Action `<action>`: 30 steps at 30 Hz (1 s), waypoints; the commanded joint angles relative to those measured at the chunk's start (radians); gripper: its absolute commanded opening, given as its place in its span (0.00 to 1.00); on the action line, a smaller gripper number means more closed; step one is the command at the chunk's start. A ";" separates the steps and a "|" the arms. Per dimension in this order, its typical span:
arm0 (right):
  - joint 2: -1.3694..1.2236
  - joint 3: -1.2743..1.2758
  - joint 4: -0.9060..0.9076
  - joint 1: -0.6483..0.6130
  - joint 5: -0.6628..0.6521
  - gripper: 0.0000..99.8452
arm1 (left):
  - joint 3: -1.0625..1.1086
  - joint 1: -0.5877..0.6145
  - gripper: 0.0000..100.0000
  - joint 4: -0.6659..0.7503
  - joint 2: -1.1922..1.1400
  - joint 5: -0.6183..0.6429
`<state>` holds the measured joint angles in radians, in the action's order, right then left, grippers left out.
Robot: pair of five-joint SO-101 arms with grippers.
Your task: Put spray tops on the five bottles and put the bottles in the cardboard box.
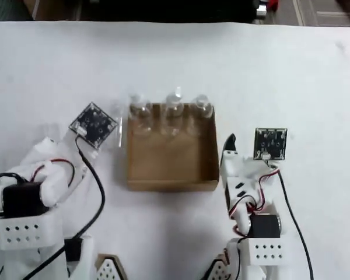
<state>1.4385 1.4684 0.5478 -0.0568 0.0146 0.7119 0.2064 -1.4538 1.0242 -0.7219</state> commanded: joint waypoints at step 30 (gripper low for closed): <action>0.010 0.003 -0.047 -0.022 -0.057 0.19 | 0.037 -0.007 0.24 0.247 -0.091 0.100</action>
<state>1.4400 1.4776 0.5217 -0.0767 -0.0269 0.8009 0.2064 -1.2068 0.9874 -0.6130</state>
